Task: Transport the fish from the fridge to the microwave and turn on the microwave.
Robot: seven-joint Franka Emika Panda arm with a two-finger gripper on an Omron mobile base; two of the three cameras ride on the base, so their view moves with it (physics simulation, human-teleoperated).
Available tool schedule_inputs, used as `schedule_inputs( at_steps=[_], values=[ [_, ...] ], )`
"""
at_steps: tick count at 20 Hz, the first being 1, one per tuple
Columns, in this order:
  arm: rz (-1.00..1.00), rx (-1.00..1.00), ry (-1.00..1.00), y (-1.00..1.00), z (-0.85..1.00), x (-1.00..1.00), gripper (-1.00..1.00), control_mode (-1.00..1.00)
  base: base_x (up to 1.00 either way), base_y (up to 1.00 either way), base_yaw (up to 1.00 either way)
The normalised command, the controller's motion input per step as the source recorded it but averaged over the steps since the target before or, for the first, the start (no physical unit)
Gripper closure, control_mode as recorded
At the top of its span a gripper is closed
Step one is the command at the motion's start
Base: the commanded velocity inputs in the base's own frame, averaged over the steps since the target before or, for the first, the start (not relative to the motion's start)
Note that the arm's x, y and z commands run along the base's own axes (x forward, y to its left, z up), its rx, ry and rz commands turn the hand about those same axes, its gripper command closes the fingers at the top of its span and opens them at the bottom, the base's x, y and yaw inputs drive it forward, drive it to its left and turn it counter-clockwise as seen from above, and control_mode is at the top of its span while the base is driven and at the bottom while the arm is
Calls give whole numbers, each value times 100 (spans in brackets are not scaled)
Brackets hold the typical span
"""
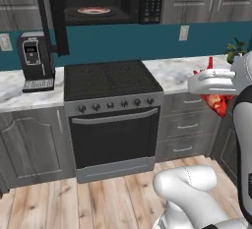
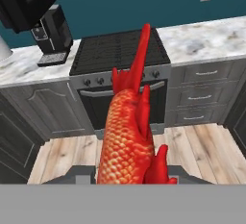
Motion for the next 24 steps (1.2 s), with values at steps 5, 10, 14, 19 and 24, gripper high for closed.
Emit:
schedule_inputs(
  at_steps=[5,10,14,19,24],
  values=[
    [0,0,0,0,0,0,100,100,4,6,1],
    [0,0,0,0,0,0,100,100,43,14,0],
    [0,0,0,0,0,0,100,100,61,19,0],
    [0,0,0,0,0,0,100,100,45,25,0],
    [0,0,0,0,0,0,100,100,35,28,1]
  ],
)
